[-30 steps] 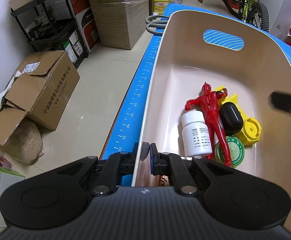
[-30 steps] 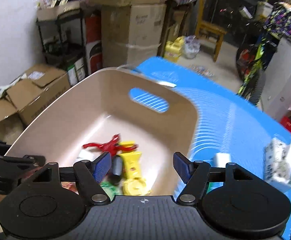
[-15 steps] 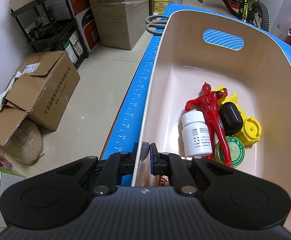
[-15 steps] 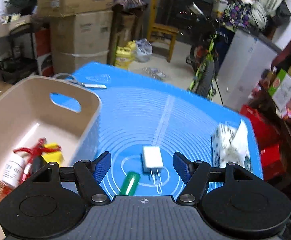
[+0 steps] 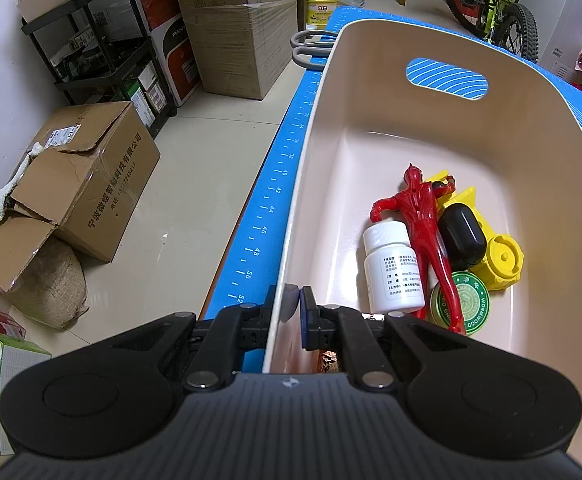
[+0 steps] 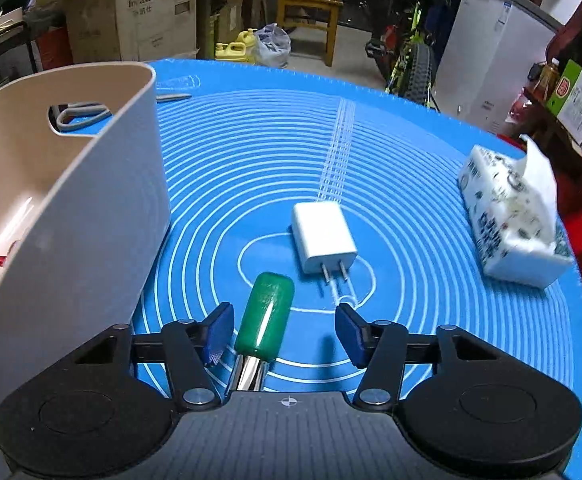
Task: Organize rigid objects
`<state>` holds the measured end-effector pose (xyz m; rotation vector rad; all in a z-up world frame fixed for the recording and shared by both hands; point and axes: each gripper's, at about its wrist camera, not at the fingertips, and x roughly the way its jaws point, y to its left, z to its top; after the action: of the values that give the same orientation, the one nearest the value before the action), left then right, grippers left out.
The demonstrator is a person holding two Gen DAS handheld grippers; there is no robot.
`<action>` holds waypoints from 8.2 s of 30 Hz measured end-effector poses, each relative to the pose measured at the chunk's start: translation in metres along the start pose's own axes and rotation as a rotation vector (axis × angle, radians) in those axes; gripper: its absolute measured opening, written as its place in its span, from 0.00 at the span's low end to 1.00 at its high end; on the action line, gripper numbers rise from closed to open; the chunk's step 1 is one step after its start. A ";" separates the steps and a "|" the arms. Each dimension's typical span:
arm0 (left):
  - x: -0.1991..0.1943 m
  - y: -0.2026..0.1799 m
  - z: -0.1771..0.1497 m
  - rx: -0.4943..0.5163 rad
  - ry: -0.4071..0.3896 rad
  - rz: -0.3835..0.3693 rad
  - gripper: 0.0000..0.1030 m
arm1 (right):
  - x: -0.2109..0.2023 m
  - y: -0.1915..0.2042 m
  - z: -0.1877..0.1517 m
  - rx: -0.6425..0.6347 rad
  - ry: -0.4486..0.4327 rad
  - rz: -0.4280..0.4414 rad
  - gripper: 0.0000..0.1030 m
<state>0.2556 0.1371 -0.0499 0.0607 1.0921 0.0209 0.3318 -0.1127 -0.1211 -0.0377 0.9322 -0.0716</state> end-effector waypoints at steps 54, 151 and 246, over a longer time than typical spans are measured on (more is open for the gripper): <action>0.000 0.000 0.000 0.003 0.000 0.003 0.11 | -0.104 0.136 0.033 -0.283 -0.189 0.247 0.32; 0.003 -0.004 -0.001 0.013 0.003 0.021 0.12 | -0.038 -0.015 0.018 -0.030 -0.221 0.032 0.41; -0.191 -0.067 -0.071 0.060 -0.315 0.017 0.77 | -0.301 0.010 -0.069 -0.092 -0.303 0.162 0.89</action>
<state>0.1039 0.0645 0.0833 0.1232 0.7772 -0.0059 0.0975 -0.0789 0.0781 -0.0565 0.6325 0.1250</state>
